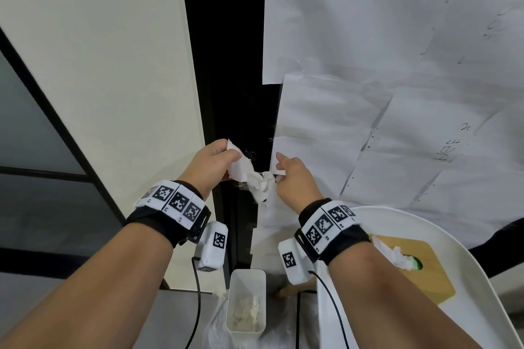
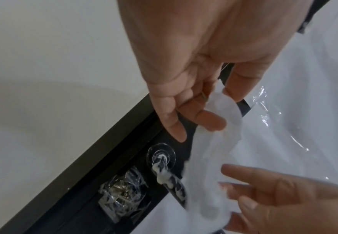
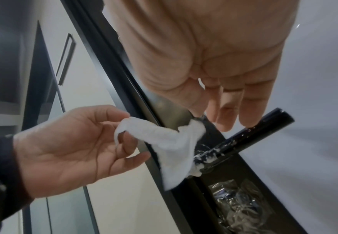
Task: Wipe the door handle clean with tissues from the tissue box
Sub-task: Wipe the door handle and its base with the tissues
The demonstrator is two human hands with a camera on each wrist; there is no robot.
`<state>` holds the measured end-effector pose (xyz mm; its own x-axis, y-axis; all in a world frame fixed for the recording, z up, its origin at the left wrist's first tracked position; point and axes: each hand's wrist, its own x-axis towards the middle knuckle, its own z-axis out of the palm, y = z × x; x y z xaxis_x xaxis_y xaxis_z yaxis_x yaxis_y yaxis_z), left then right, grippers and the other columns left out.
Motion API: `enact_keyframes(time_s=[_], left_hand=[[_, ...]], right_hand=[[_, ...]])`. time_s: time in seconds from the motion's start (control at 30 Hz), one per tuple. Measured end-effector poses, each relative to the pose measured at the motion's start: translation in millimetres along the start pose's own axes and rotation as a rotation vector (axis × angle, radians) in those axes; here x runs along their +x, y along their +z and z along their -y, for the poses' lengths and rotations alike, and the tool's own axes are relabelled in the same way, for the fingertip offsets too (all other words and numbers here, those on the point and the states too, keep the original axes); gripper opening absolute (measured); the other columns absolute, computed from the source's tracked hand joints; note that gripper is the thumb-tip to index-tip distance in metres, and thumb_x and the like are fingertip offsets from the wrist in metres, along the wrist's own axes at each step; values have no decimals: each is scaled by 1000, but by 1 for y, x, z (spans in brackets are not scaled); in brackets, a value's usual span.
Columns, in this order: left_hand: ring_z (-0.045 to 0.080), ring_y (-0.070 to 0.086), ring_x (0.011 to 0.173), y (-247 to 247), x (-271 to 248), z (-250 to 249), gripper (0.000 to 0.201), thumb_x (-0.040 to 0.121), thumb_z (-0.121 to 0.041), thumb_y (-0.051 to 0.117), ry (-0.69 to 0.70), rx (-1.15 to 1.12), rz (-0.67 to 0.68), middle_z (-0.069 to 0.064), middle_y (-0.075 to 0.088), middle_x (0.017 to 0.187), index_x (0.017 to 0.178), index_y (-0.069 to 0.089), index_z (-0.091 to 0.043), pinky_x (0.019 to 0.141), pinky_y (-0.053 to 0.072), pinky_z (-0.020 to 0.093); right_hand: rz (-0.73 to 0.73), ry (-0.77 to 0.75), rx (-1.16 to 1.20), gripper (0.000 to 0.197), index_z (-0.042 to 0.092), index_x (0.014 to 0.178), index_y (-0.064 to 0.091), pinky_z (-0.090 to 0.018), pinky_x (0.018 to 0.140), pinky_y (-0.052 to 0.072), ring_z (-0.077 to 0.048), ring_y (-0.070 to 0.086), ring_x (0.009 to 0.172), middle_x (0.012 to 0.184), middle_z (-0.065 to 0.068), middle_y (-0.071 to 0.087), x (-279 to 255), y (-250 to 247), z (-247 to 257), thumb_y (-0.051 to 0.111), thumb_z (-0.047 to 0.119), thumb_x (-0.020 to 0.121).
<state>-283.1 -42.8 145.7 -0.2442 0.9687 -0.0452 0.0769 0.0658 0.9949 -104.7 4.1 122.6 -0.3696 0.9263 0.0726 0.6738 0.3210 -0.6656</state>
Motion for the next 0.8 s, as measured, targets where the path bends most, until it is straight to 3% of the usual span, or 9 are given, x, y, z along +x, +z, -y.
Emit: enact_keyframes(time_s=[0.13, 0.23, 0.4, 0.5, 0.57, 0.63, 0.73, 0.8], left_hand=[[17, 64, 78, -2, -2, -7, 16, 90, -8, 48, 4, -36, -26, 5, 66, 84, 84, 62, -12, 69, 51, 29], [19, 59, 77, -2, -5, -11, 9, 79, -18, 52, 2, 11, 43, 5, 62, 81, 79, 61, -14, 70, 47, 30], [23, 55, 74, 2, -9, -16, 15, 68, -22, 52, -8, 28, 93, 11, 59, 81, 77, 56, -11, 66, 42, 33], [17, 54, 64, 1, -11, -15, 8, 71, -20, 51, -20, 31, 117, 3, 55, 70, 68, 49, -13, 60, 41, 29], [13, 55, 60, -1, -11, -13, 16, 83, -15, 50, -49, 15, 78, -2, 55, 65, 67, 49, -16, 56, 44, 26], [17, 57, 66, -4, -9, -7, 17, 91, -19, 52, -92, -19, -18, 3, 58, 75, 74, 56, -14, 59, 51, 29], [19, 62, 69, -4, -10, 2, 36, 89, -47, 57, -171, -20, -160, 7, 62, 88, 103, 59, -14, 71, 59, 36], [20, 70, 80, 2, -14, 7, 53, 86, -58, 55, -209, -12, -115, 8, 67, 97, 121, 50, -20, 75, 59, 37]], right_hand=[[-3, 5, 60, 48, 20, 141, 39, -20, 87, 37, -20, 55, 103, 129, -7, 43, 0, -3, -6, 41, 9, 95], [44, -52, 237, 43, 22, 138, 44, -26, 97, 42, -15, 54, 103, 126, -2, 48, -3, 0, 1, 43, 13, 96], [196, -78, 513, 64, 32, 146, 23, -28, 107, 36, -9, 45, 126, 140, 6, 48, -8, 4, 10, 47, 6, 92], [222, -113, 512, 69, 32, 146, 19, -28, 101, 40, -10, 56, 108, 107, 5, 63, -11, 4, 11, 53, 10, 90], [178, -116, 509, 67, 31, 144, 23, -27, 91, 45, -13, 59, 90, 90, 1, 59, -13, 3, 10, 55, 11, 89], [109, -94, 520, 62, 31, 141, 30, -23, 84, 45, -10, 57, 83, 86, 0, 57, -13, 0, 10, 56, 11, 88], [26, -56, 561, 54, 29, 136, 39, -18, 77, 45, -8, 57, 81, 84, 2, 56, -12, -4, 12, 57, 12, 88], [-14, -42, 579, 50, 29, 132, 43, -17, 74, 44, -7, 57, 80, 82, 4, 54, -11, -3, 14, 58, 12, 88]])
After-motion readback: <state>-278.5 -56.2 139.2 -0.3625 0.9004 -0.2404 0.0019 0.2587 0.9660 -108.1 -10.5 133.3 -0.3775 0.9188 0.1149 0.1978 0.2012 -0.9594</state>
